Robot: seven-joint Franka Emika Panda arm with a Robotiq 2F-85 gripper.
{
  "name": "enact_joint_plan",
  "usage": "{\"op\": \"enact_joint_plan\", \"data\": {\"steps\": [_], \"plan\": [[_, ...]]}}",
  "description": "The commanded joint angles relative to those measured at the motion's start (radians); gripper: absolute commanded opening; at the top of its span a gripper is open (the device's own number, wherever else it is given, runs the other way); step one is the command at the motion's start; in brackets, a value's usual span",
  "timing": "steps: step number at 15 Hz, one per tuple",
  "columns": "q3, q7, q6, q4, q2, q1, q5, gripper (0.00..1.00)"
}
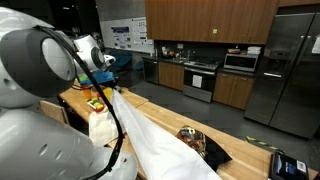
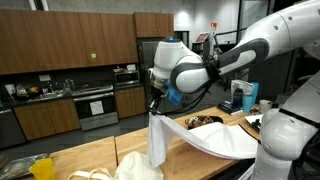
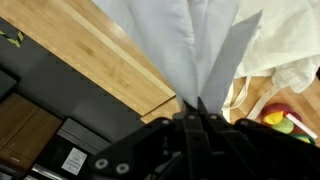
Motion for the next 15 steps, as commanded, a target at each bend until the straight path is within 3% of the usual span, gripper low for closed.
{"op": "enact_joint_plan", "data": {"steps": [1,3,8,11,15], "plan": [[0.007,0.005,0.012,0.054,0.051,0.007,0.0,0.0],[0.035,0.013,0.074,0.157,0.146,0.013,0.01,0.0],[0.132,0.145,0.352,0.412,0.373,-0.026,-0.107,0.0],[0.194,0.356,0.481,0.575,0.517,-0.069,-0.354,0.0],[0.163,0.656,0.524,0.817,0.724,0.005,-0.619,0.0]]}}
